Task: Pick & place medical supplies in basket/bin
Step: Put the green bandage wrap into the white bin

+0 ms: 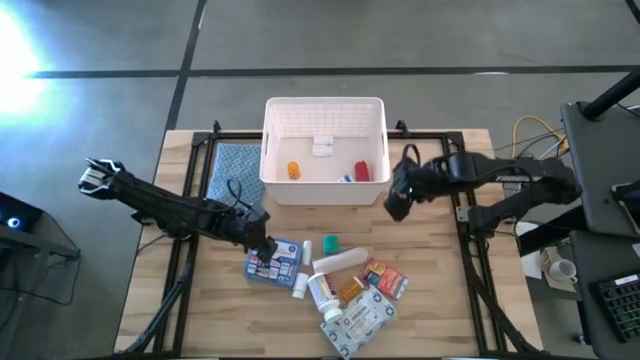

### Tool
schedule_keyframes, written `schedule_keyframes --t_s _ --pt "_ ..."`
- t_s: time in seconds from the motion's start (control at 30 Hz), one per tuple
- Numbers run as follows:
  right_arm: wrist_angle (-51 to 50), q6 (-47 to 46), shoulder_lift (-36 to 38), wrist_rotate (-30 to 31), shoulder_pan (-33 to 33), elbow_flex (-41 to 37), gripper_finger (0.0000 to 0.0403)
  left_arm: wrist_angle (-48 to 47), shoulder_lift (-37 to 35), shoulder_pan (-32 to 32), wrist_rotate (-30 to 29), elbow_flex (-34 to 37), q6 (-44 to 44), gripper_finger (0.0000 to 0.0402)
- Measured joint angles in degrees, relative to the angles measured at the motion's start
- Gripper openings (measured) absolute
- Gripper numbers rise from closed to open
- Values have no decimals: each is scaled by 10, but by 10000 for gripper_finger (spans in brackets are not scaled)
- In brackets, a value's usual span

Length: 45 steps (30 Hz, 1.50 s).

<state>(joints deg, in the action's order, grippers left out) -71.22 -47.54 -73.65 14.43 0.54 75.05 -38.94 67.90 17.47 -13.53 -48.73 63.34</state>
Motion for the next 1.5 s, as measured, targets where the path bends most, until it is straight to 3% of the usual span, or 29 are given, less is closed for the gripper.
schedule_keyframes --t_s 0.23,0.47,0.8,1.17,1.33,1.5 --pt "16 -47 2 -38 47 -69 295 0 -1 5 1 0 -48 292" --pt "124 -80 2 -148 63 -150 297 0 -1 10 1 0 -52 292" --pt "270 -120 -1 -218 69 -221 288 2 -1 50 1 0 -52 292" --pt "290 -187 -5 -224 145 -264 286 2 -1 83 1 3 -43 292" --pt "378 -191 -13 -201 180 -297 287 2 0 86 1 6 -43 292" --pt "456 -200 -55 -168 172 -296 286 4 1 87 0 9 -43 292"
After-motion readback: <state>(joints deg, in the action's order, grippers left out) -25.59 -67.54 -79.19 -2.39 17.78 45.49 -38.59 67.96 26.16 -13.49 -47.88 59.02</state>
